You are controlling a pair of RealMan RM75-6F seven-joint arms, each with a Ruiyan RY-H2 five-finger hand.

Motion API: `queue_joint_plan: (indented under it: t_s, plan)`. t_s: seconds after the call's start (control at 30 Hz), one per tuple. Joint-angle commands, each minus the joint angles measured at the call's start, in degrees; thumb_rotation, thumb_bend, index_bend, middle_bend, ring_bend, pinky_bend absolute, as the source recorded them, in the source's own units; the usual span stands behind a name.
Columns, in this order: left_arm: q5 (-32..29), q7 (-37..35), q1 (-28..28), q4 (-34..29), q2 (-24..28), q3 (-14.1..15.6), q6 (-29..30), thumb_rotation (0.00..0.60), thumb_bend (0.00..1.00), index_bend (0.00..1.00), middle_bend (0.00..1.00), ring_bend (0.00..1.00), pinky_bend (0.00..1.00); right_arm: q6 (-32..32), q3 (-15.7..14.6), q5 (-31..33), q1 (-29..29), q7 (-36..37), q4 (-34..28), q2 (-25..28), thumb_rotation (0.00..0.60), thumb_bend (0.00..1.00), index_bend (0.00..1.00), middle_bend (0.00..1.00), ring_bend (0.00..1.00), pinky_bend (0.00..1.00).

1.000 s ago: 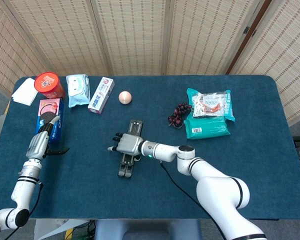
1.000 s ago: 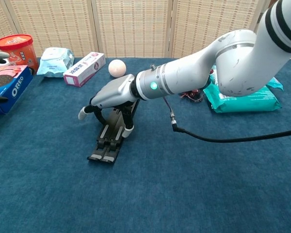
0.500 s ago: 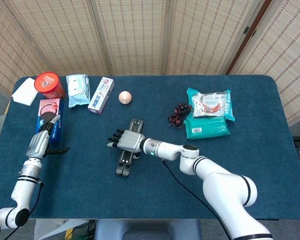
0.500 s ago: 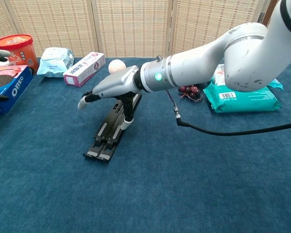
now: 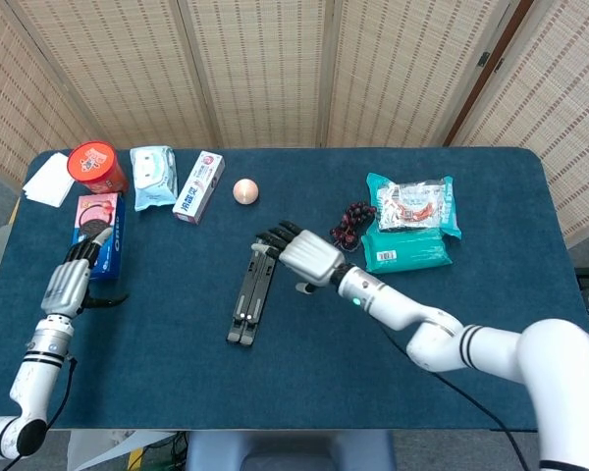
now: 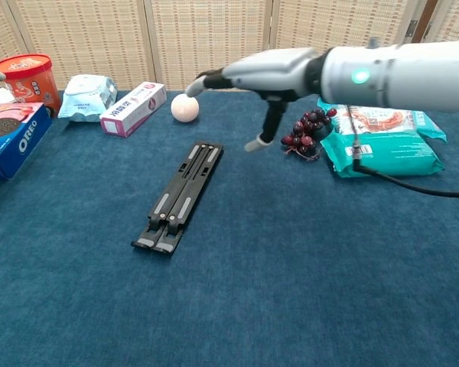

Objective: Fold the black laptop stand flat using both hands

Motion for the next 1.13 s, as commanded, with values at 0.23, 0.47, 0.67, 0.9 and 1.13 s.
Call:
queue_joint_plan:
  t_s: [0.23, 0.47, 0.67, 0.9, 1.13]
  plan:
    - [3.52, 5.32, 4.05, -5.52, 3.75, 2.53, 7.37, 0.600, 0.12, 0.00, 0.09, 0.05, 0.05, 25.60, -2.80, 13.37, -23.91, -16.18, -23.15, 16.27, 0.600, 0.12, 0.00, 0.00, 0.00, 0.00]
    - [7.23, 9.40, 9.31, -11.11, 6.56, 5.49, 15.68, 0.600, 0.12, 0.00, 0.09, 0.05, 0.05, 34.36, -6.03, 9.87, -35.06, -12.99, -25.95, 20.43, 0.600, 0.12, 0.00, 0.00, 0.00, 0.00]
    - [9.28, 14.20, 13.80, -14.98, 8.78, 8.15, 21.41, 0.600, 0.12, 0.00, 0.09, 0.05, 0.05, 38.38, -7.82, 7.84, -42.44, -10.62, -27.33, 22.56, 0.600, 0.12, 0.00, 0.00, 0.00, 0.00]
    - [9.19, 18.64, 18.54, -19.33, 11.11, 10.21, 26.15, 0.600, 0.12, 0.00, 0.09, 0.05, 0.05, 38.63, -8.51, 3.78, -47.28, -7.17, -25.53, 22.86, 0.600, 0.12, 0.00, 0.00, 0.00, 0.00]
    - [10.36, 18.67, 20.31, -20.80, 12.14, 10.80, 27.38, 0.600, 0.12, 0.00, 0.09, 0.05, 0.05, 37.26, -6.99, 1.35, -49.16, -6.03, -24.13, 21.94, 0.600, 0.12, 0.00, 0.00, 0.00, 0.00]
